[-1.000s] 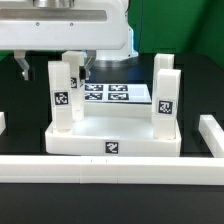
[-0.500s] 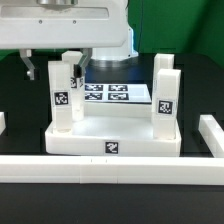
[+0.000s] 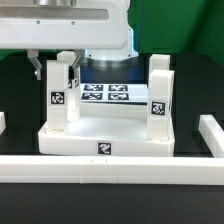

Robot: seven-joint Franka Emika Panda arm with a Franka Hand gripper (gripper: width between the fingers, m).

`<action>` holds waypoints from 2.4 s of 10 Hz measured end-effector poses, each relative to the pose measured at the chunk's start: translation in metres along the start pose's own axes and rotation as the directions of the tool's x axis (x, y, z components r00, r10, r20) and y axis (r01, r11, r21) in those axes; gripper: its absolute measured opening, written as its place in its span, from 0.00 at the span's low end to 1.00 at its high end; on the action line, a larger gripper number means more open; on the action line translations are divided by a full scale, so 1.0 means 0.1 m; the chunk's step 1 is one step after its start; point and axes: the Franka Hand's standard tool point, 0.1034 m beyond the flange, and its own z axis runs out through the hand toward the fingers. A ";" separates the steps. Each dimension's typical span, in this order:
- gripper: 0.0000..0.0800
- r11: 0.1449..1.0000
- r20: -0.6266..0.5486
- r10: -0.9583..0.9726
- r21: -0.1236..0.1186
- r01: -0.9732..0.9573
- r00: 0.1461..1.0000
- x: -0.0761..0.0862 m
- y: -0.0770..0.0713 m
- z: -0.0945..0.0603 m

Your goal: Assemble desk

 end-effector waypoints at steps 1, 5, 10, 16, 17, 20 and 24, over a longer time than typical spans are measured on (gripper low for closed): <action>0.36 0.997 0.000 0.079 0.000 -0.079 0.997 0.00 0.00 0.00; 0.36 0.859 0.019 0.510 0.040 -0.511 0.860 -0.04 0.04 0.01; 0.36 0.567 0.048 0.821 0.044 -0.823 0.568 -0.02 0.07 0.02; 0.36 0.241 0.060 0.968 0.024 -0.970 0.242 -0.02 0.07 0.02; 0.36 0.180 0.061 0.982 0.021 -0.984 0.180 -0.02 0.07 0.03; 0.36 0.025 0.064 0.998 0.011 -1.000 0.026 -0.02 0.07 0.03; 0.36 -0.186 0.065 0.980 -0.003 -0.983 -0.186 -0.02 0.06 0.03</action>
Offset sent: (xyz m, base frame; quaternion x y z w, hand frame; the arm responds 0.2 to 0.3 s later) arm -0.0108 -0.0027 -0.0065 0.0681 -0.0262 0.3585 0.9307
